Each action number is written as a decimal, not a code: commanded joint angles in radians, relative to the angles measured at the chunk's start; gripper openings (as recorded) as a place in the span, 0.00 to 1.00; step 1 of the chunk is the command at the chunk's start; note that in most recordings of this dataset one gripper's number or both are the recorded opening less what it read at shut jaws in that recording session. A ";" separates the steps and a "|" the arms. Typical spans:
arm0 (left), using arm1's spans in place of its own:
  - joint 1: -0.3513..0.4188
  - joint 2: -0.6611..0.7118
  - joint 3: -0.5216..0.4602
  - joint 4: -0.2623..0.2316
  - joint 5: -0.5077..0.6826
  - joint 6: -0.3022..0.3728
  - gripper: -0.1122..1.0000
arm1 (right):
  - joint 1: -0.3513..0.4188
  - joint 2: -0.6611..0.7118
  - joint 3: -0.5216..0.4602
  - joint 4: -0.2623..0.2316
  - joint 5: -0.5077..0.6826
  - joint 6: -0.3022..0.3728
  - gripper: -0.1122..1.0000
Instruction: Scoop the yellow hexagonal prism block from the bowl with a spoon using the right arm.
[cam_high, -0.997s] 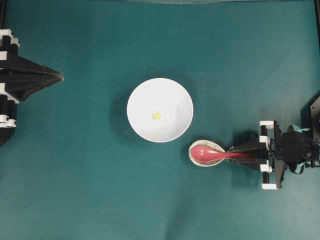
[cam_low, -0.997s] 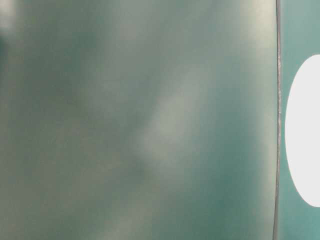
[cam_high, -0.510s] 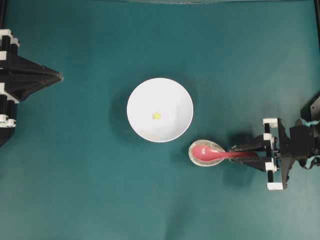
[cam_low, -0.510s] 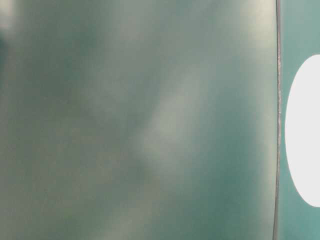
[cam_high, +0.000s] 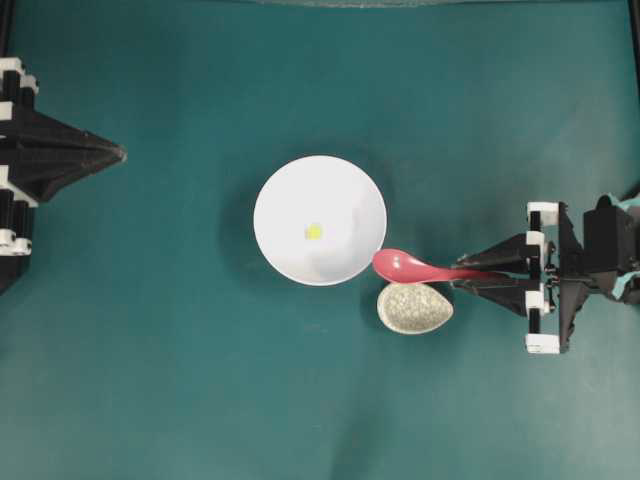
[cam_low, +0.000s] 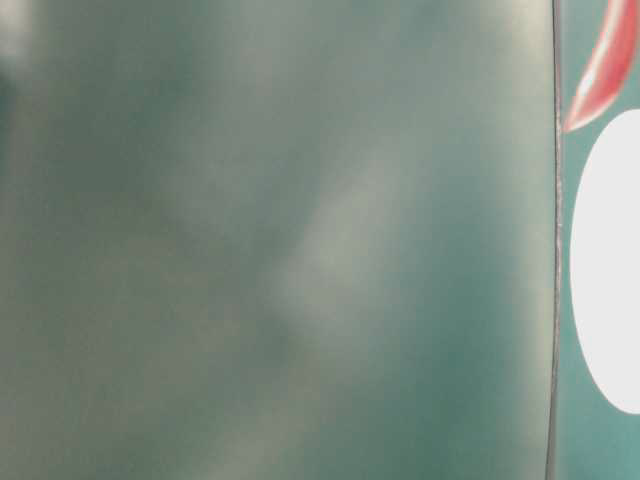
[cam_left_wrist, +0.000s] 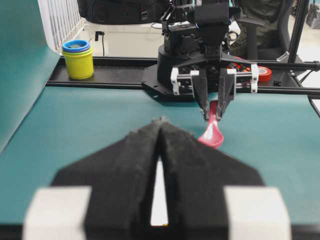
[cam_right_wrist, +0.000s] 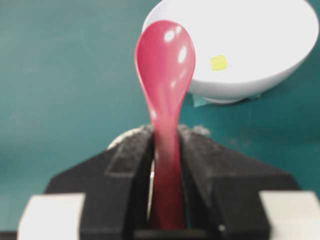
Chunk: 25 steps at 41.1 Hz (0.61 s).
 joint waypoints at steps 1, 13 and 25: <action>0.003 0.008 -0.029 0.002 -0.009 0.002 0.12 | -0.051 -0.061 -0.040 -0.002 0.078 -0.051 0.31; 0.003 0.011 -0.029 0.002 -0.009 0.000 0.12 | -0.227 -0.164 -0.164 -0.003 0.394 -0.236 0.31; 0.003 0.012 -0.029 0.002 -0.009 -0.002 0.12 | -0.410 -0.183 -0.287 -0.003 0.699 -0.290 0.31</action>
